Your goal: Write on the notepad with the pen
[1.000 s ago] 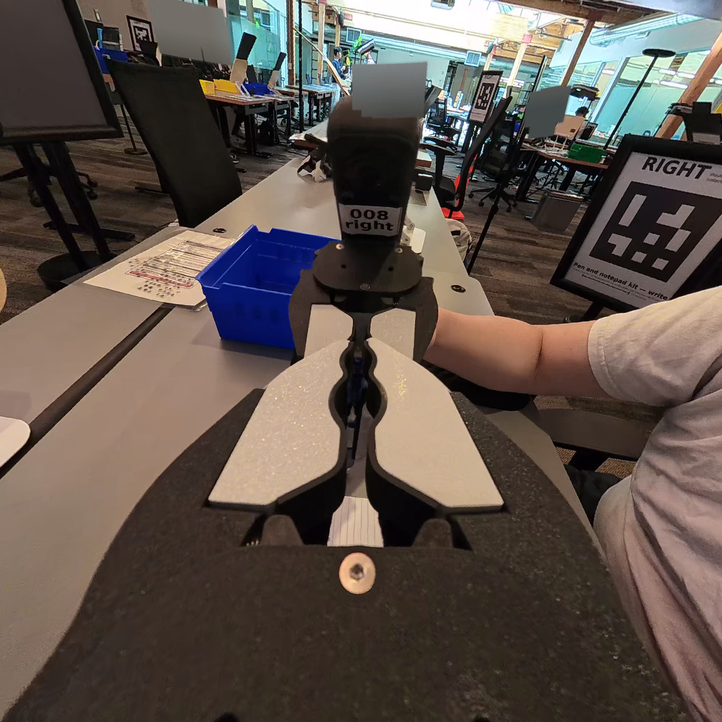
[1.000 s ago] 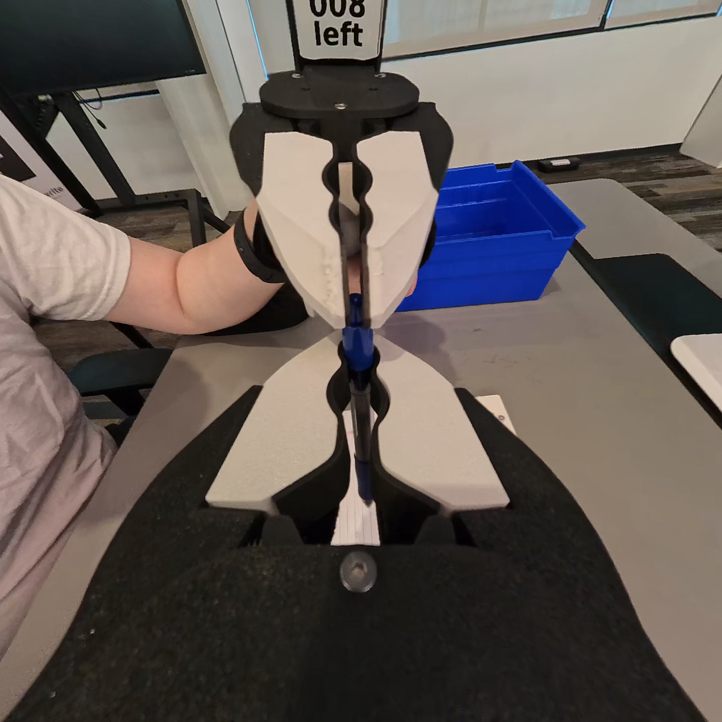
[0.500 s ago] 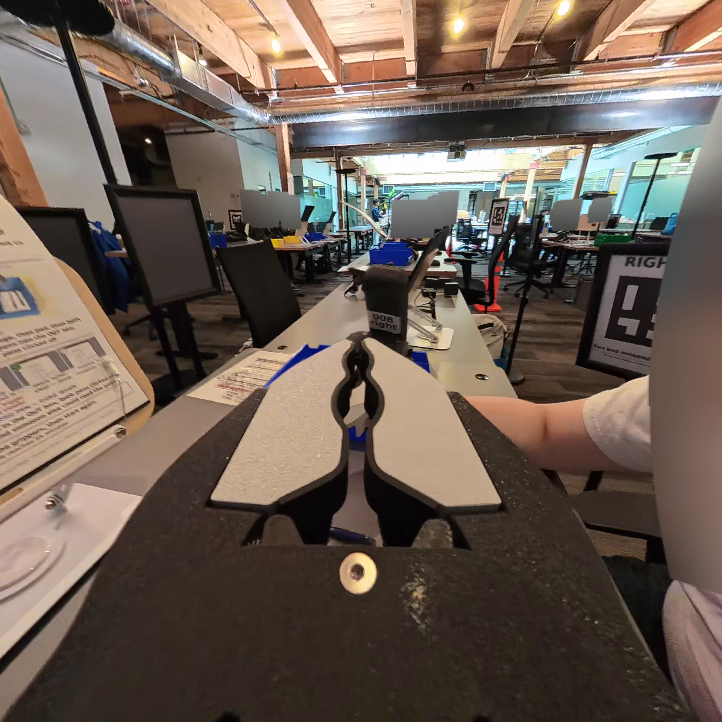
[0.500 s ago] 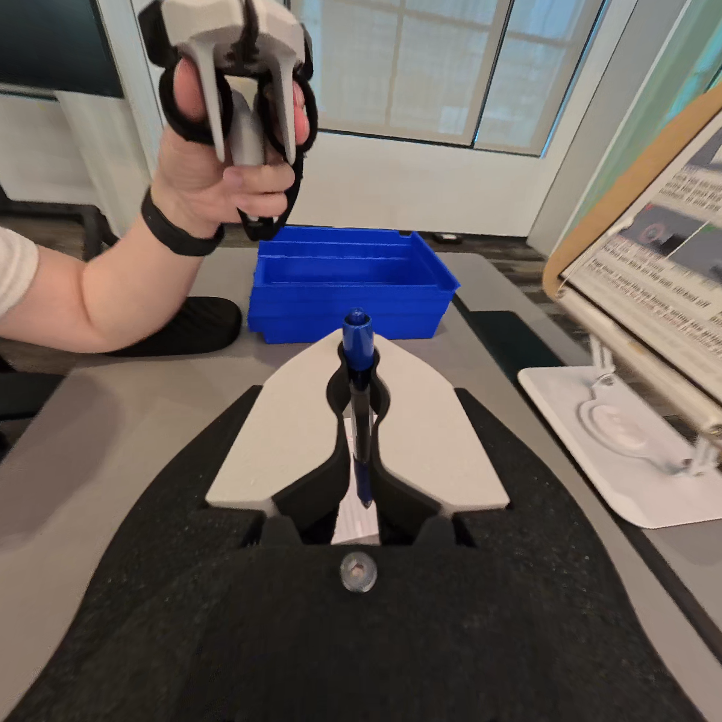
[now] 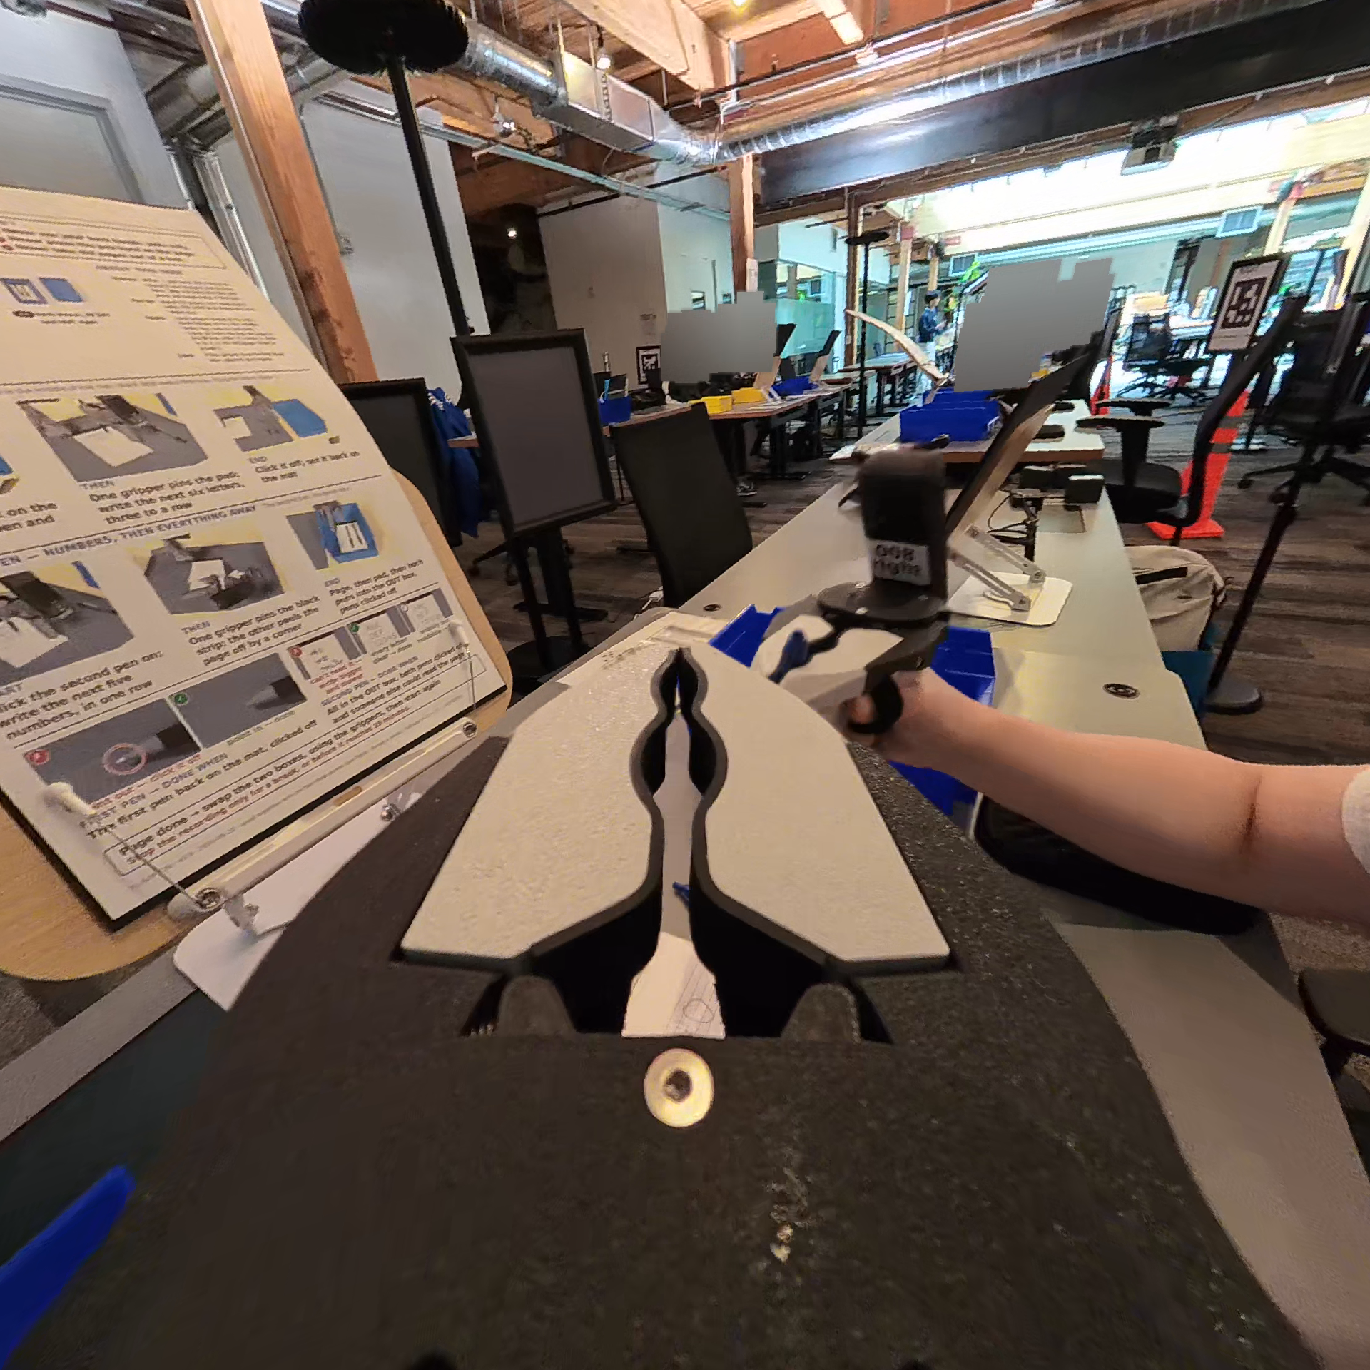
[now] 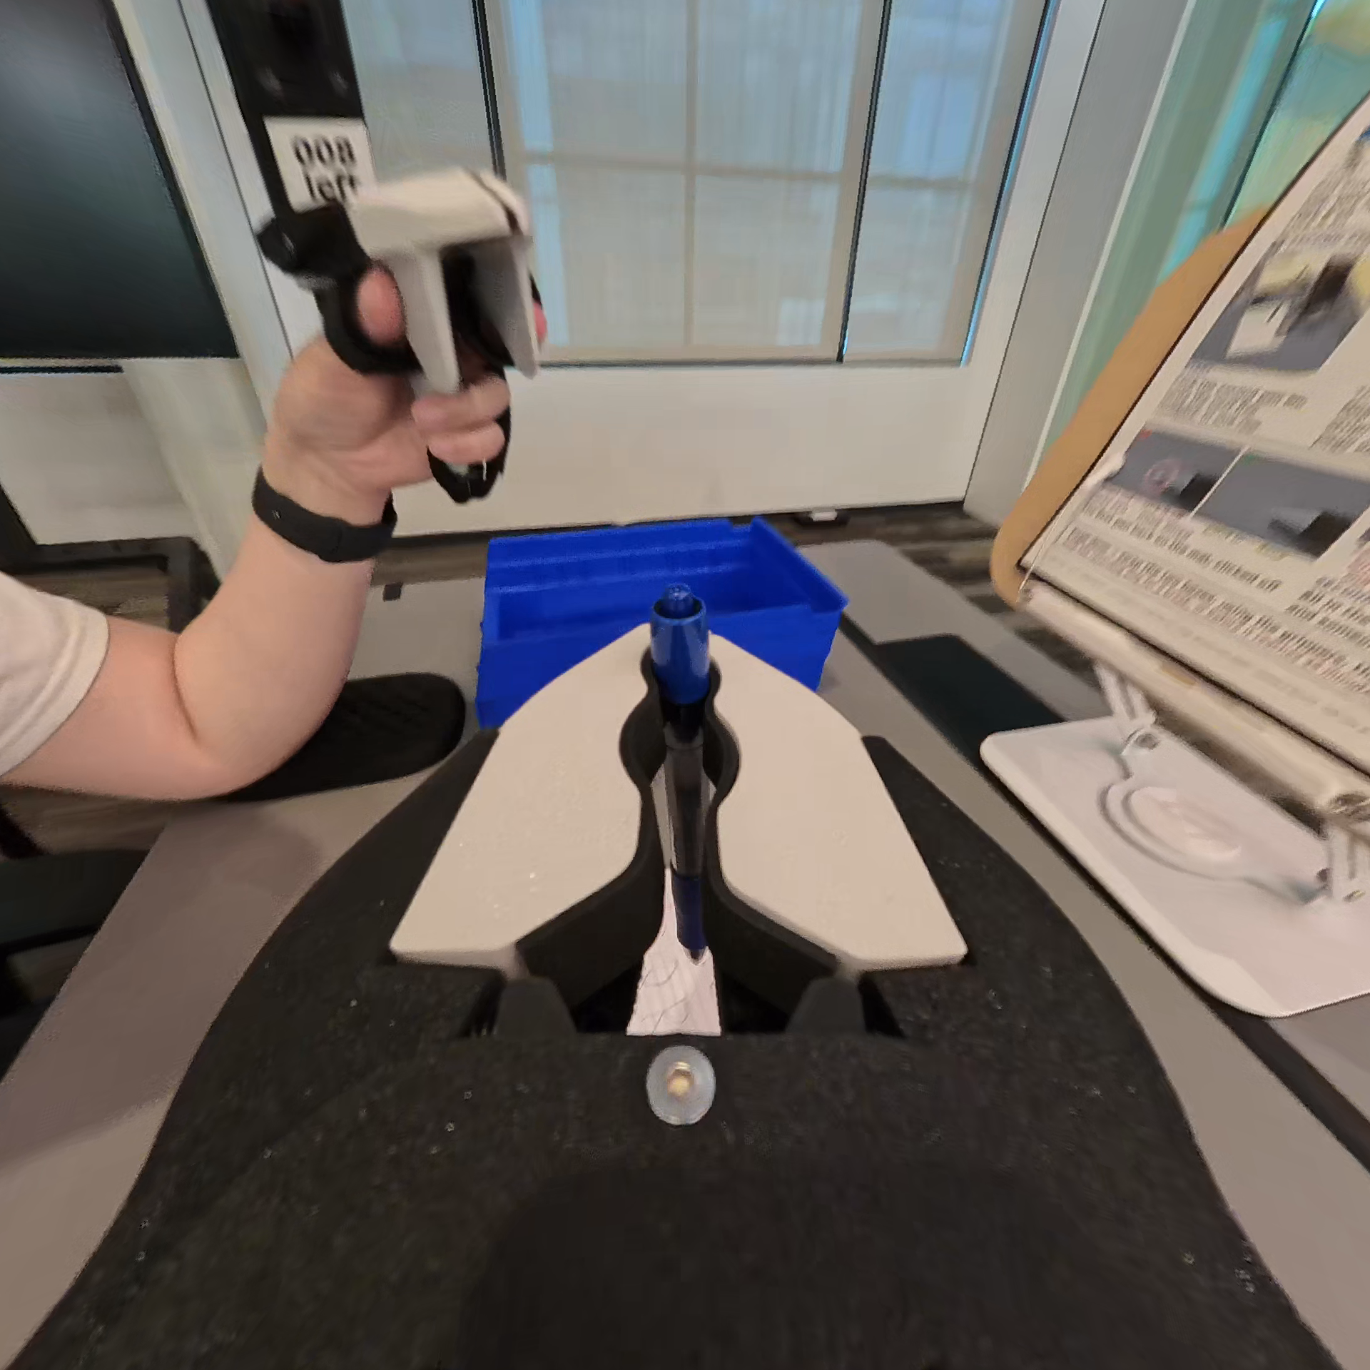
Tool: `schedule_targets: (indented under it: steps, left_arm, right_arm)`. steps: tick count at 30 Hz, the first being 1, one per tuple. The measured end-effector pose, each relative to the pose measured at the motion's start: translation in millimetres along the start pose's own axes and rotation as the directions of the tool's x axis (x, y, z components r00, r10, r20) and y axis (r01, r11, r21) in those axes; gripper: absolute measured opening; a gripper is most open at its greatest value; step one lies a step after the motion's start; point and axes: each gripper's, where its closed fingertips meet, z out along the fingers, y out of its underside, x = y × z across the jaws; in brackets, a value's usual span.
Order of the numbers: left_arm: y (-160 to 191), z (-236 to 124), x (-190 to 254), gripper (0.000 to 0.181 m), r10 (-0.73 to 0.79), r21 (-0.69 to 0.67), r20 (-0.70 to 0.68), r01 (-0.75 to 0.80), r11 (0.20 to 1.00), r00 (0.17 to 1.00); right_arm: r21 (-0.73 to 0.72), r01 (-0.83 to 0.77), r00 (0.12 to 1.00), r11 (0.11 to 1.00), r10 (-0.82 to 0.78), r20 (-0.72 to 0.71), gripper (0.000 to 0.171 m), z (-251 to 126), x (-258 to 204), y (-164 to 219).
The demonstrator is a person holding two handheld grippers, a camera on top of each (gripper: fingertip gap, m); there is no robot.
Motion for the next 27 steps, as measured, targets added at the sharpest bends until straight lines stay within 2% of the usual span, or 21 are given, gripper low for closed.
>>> schedule_targets:
  steps: [3,8,12,16,18,21,27]
  left_arm:
    - [7.2,5.5,-2.0,0.000,0.033,-0.034,0.021,-0.032,0.999,0.999]
    - [14.6,13.8,3.2,0.000,0.054,-0.062,-0.002,-0.054,0.997,0.999]
    - [15.4,17.5,10.4,0.000,0.071,-0.056,-0.036,-0.072,0.996,0.997]
    - [16.4,20.8,19.6,0.000,0.057,-0.050,-0.100,-0.062,0.997,0.993]
    - [7.6,13.1,24.0,0.000,0.074,-0.040,-0.109,-0.079,0.996,0.991]
    - [-13.2,-14.6,17.7,0.000,0.140,-0.029,-0.006,-0.140,0.990,0.990]
    - [-18.1,-62.1,9.0,0.000,0.160,-0.152,0.110,-0.142,0.978,0.981]
  right_arm:
    - [0.051,0.122,0.991,0.991,-0.118,-0.066,0.005,-10.9,1.0,-16.7]
    - [0.081,0.061,0.998,0.995,-0.063,0.016,0.005,-13.4,-4.5,-19.7]
    - [0.020,0.186,0.982,0.982,-0.185,-0.023,0.005,-10.3,-11.4,-18.3]
    - [0.018,0.159,0.987,0.987,-0.159,-0.019,0.005,-7.7,-10.3,-15.2]
    - [0.037,0.150,0.989,0.988,-0.149,-0.022,0.005,-8.7,-6.7,-15.0]
    - [0.067,0.174,0.985,0.982,-0.172,-0.033,0.004,-11.8,-4.0,-17.4]
    - [0.063,0.176,0.984,0.982,-0.175,-0.020,0.004,-12.3,-4.8,-14.8]
